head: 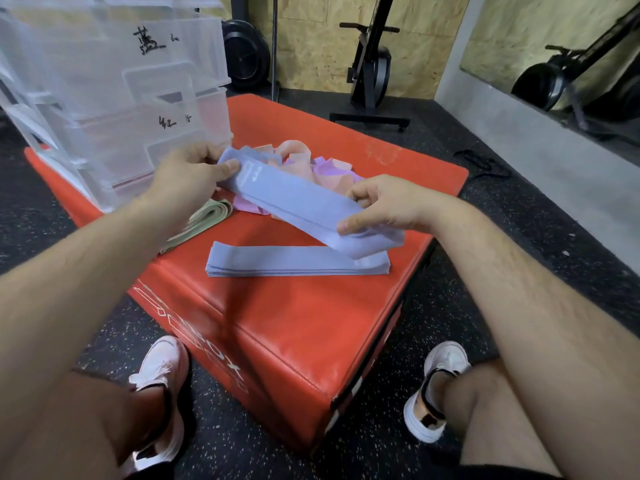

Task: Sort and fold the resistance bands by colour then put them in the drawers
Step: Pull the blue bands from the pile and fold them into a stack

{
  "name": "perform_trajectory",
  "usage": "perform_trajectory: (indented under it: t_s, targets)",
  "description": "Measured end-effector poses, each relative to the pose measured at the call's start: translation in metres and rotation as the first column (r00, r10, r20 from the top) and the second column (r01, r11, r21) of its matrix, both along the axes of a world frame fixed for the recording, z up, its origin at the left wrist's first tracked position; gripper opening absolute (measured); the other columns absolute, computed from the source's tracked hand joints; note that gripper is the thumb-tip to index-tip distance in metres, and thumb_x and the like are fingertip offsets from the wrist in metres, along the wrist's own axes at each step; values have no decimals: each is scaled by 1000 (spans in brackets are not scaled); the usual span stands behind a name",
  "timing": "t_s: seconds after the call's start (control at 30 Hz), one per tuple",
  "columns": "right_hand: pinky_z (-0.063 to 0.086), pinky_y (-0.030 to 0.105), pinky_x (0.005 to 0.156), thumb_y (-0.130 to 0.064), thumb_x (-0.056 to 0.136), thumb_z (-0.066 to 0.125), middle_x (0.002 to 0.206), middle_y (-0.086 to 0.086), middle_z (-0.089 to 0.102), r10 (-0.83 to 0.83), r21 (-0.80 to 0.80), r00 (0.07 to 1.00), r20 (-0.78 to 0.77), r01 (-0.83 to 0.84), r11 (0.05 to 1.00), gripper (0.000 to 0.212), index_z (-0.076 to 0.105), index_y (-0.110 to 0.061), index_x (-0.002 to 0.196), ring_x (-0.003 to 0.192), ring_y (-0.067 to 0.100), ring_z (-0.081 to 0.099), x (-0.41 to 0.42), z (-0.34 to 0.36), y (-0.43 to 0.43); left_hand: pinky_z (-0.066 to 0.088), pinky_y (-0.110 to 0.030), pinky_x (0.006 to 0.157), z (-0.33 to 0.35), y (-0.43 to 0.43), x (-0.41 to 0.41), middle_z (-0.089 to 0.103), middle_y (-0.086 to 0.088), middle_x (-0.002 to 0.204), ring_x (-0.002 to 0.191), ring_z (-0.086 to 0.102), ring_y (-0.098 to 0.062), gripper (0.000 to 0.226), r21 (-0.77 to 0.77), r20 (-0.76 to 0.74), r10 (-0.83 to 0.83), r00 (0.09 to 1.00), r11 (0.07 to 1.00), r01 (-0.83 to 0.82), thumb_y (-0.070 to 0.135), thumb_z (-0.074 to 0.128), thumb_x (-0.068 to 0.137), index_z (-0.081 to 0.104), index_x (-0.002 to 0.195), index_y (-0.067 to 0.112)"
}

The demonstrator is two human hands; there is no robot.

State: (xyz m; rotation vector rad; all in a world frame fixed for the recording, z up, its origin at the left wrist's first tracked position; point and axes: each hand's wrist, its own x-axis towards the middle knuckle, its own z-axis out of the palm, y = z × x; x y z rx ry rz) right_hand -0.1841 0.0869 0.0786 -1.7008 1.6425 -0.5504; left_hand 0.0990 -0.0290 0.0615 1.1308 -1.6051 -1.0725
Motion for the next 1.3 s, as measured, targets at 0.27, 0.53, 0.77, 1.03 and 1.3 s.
perform_trajectory:
  t_s: [0.27, 0.53, 0.77, 1.03, 1.3]
  targets:
    - [41, 30, 64, -52, 73, 84, 77, 0, 61, -84, -24, 996, 4, 84, 996, 48, 71, -15, 99, 68, 10, 53, -23, -12, 9, 52, -37, 67, -16, 1, 4, 67, -14, 83, 72, 63, -28, 14, -2, 114, 19, 993, 1000, -19, 18, 67, 91, 63, 77, 18]
    - [46, 31, 75, -15, 73, 73, 81, -11, 70, -152, -2, 983, 100, 153, 988, 27, 74, -10, 99, 78, 11, 59, -47, -17, 22, 51, -34, 65, -26, 1, 13, 66, -8, 77, 72, 65, -28, 11, 22, 174, 64, 983, 997, -69, 19, 66, 91, 63, 82, 13]
    - [46, 20, 61, 10, 75, 66, 71, -5, 65, -271, -251, 959, 88, 284, 925, 29, 68, -18, 84, 61, 5, 54, -46, -22, 35, 48, -31, 60, -29, 10, 9, 61, -15, 71, 61, 57, -25, 18, 80, 162, 47, 986, 995, -60, 14, 64, 94, 58, 78, 9]
    - [46, 33, 61, -7, 94, 38, 90, 0, 59, -520, -549, 852, -53, 410, 728, 17, 46, -20, 99, 77, 16, 62, -37, -36, 41, 50, -32, 58, -39, 12, 0, 59, -13, 71, 58, 58, -26, 10, 146, 183, 0, 983, 989, -27, 13, 66, 91, 60, 88, 6]
    - [59, 30, 73, 13, 92, 47, 114, 13, 65, -467, -72, 843, 267, 501, 862, 31, 63, -11, 102, 77, 17, 70, -34, -41, 39, 50, -33, 60, -45, 12, 8, 59, -13, 76, 65, 60, -23, 8, 166, 227, -11, 974, 986, -27, 8, 62, 91, 58, 86, 5]
